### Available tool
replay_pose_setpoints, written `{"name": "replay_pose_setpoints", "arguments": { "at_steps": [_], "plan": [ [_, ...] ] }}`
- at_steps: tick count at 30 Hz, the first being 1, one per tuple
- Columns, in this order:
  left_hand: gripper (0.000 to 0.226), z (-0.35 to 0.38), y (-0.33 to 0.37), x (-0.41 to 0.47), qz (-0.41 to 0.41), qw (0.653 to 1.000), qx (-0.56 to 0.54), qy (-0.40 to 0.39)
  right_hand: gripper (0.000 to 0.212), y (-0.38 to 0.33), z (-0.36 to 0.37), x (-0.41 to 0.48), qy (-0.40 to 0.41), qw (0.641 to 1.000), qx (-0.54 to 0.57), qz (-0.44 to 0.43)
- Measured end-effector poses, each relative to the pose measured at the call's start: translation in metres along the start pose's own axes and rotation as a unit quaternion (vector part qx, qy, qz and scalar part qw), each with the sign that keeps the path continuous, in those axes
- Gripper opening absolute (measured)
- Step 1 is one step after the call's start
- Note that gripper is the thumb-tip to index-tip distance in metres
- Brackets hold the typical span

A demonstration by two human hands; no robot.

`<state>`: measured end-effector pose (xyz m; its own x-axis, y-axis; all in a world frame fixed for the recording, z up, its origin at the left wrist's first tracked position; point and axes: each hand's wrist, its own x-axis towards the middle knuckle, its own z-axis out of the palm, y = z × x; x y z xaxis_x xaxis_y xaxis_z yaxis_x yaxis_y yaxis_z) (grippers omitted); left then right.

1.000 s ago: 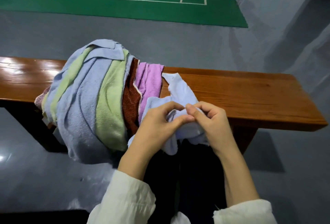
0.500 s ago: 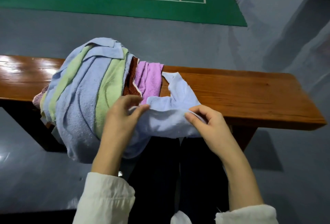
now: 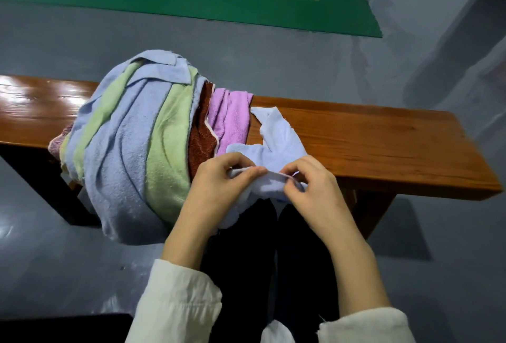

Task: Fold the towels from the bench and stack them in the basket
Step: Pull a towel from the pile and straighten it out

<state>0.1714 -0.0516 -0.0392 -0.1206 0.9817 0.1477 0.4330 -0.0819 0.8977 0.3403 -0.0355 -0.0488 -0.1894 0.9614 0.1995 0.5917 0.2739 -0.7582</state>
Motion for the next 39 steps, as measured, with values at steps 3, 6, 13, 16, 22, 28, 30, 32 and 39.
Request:
{"name": "replay_pose_setpoints", "arguments": {
  "at_steps": [3,6,13,16,22,28,30,32,39],
  "plan": [
    [0.021,-0.017,0.000,0.000,0.004,0.998,-0.015,0.055,0.018,0.003,-0.006,0.006,0.021,0.999,-0.025,0.006],
    [0.018,-0.036,-0.001,-0.001,-0.008,0.995,-0.018,0.093,0.016,0.005,-0.015,0.012,0.031,0.999,-0.037,0.008],
    [0.018,-0.070,-0.021,0.001,-0.053,0.981,0.030,0.184,0.018,0.009,-0.025,0.019,0.063,0.997,-0.016,0.040],
    [0.014,-0.047,-0.007,0.002,-0.006,0.992,0.038,0.117,0.024,-0.007,-0.025,0.019,0.018,0.988,0.144,0.047],
    [0.025,0.017,0.023,0.002,0.014,0.997,-0.021,-0.075,0.026,-0.019,-0.017,0.014,-0.063,0.959,0.276,0.015],
    [0.021,0.002,0.007,0.007,0.011,1.000,-0.015,0.021,0.030,0.007,-0.021,0.009,-0.052,0.985,0.153,0.067],
    [0.017,-0.007,0.003,0.007,-0.006,0.998,-0.032,0.048,0.029,0.010,-0.022,0.008,-0.046,0.983,0.157,0.080],
    [0.017,-0.017,-0.001,0.007,-0.024,0.996,-0.041,0.075,0.025,0.014,-0.023,0.009,-0.038,0.980,0.172,0.094],
    [0.008,-0.024,-0.009,0.008,-0.045,0.993,-0.031,0.105,0.018,0.018,-0.017,0.007,-0.021,0.972,0.211,0.101]
  ]
}}
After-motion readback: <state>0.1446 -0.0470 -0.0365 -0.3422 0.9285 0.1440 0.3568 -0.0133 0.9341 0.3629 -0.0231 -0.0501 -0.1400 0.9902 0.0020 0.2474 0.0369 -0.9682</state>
